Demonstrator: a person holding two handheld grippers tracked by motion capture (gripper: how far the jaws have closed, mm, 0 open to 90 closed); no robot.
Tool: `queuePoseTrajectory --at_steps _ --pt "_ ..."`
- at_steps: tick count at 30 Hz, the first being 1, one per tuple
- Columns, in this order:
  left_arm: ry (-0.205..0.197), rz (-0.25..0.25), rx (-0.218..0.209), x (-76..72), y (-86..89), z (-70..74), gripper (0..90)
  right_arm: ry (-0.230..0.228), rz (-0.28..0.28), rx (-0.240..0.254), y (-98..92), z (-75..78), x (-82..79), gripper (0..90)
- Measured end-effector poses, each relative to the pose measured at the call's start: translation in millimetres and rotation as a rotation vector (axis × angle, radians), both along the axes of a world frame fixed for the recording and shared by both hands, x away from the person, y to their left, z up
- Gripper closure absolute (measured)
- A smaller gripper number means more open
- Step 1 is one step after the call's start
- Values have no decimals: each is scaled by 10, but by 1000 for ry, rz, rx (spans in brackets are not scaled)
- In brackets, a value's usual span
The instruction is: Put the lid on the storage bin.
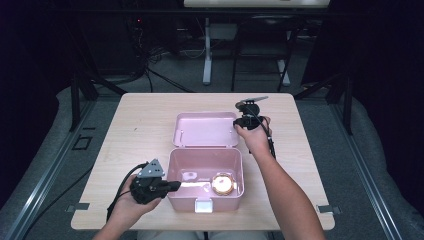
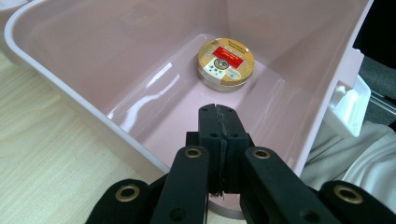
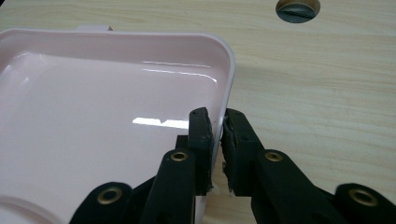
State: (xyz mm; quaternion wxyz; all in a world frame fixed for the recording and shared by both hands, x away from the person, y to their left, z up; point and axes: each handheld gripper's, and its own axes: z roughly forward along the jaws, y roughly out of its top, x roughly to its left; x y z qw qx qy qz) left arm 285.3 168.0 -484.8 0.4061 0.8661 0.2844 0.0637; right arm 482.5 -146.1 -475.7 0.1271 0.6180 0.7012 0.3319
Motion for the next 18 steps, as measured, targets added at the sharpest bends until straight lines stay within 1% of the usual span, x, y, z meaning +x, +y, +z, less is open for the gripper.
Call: queuePoseTrajectory --at_steps 4,5,9,11,12,13,14,18 --pt "-1 0 2 -2 -2 1 900 -7 3 4 -5 19 -14 820" --pt "-1 0 0 -1 0 -1 900 -23 6 0 -9 36 -23 822" --pt "0 -1 -2 1 0 -2 900 -39 10 2 -20 69 -42 825" --pt "0 -1 -1 1 -1 -1 900 -59 13 5 -27 108 -66 827" --pt "-1 0 0 1 -2 -1 900 -59 13 5 -27 108 -66 827" --pt "-1 0 -1 1 -1 -1 900 -78 14 8 -30 133 -80 829" --pt "-1 0 -1 1 -1 -1 900 -78 14 8 -30 133 -80 829" --pt "-1 -1 -2 3 0 -2 900 -89 20 13 -37 231 -105 840"
